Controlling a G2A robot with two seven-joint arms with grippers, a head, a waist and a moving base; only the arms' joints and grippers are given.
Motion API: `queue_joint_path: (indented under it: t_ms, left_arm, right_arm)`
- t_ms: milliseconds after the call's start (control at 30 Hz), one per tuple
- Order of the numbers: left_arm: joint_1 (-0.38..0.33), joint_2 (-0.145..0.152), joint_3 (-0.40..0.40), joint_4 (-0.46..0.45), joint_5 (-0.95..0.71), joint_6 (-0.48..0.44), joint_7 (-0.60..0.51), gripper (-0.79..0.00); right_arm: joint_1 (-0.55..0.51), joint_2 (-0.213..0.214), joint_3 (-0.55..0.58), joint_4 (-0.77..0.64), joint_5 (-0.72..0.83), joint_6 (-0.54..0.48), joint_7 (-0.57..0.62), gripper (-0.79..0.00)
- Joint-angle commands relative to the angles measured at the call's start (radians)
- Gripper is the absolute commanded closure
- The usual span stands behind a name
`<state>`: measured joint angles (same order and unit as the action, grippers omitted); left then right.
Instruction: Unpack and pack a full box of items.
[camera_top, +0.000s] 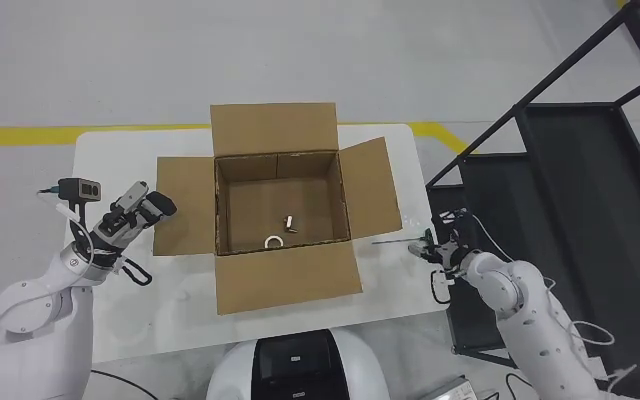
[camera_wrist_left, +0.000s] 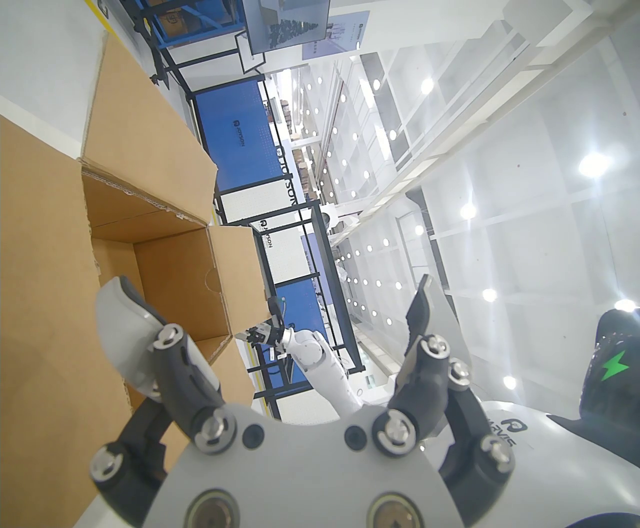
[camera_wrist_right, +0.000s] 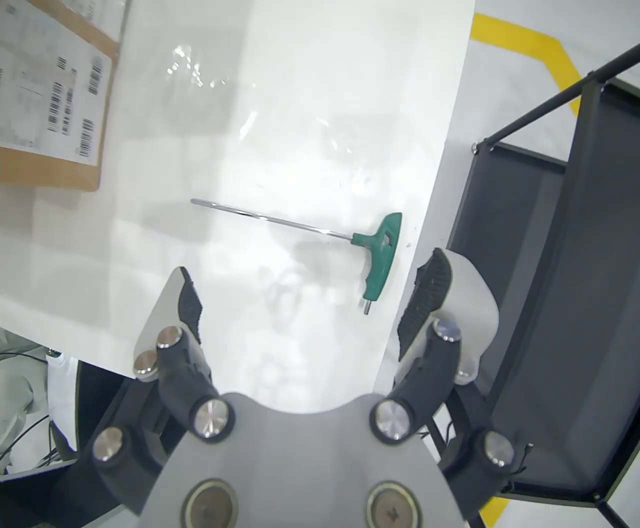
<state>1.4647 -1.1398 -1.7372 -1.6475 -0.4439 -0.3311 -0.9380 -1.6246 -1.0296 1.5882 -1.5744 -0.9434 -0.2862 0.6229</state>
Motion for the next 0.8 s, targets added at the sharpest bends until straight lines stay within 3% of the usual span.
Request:
queue_joint_path:
  t_ms: [0, 200, 333, 633, 767]
  left_arm:
    - [0.0, 0.0, 0.0, 0.0, 0.0, 0.0, 0.0, -0.785]
    - [0.0, 0.0, 0.0, 0.0, 0.0, 0.0, 0.0, -0.785]
    - [0.0, 0.0, 0.0, 0.0, 0.0, 0.0, 0.0, -0.785]
    - [0.0, 0.0, 0.0, 0.0, 0.0, 0.0, 0.0, -0.785]
    - [0.0, 0.0, 0.0, 0.0, 0.0, 0.0, 0.0, -0.785]
  right_arm:
    - [0.037, -0.002, -0.022, 0.05, -0.006, -0.003, 0.013, -0.785]
    - [0.114, -0.008, -0.073, 0.142, -0.018, 0.005, 0.026, -0.613]
    - [0.137, -0.01, -0.09, 0.181, -0.021, 0.009, 0.028, -0.566]
    - [0.129, -0.007, -0.078, 0.207, -0.028, 0.022, 0.026, -0.61]
    - [0.135, -0.006, -0.076, 0.219, -0.03, 0.019, 0.025, -0.594]
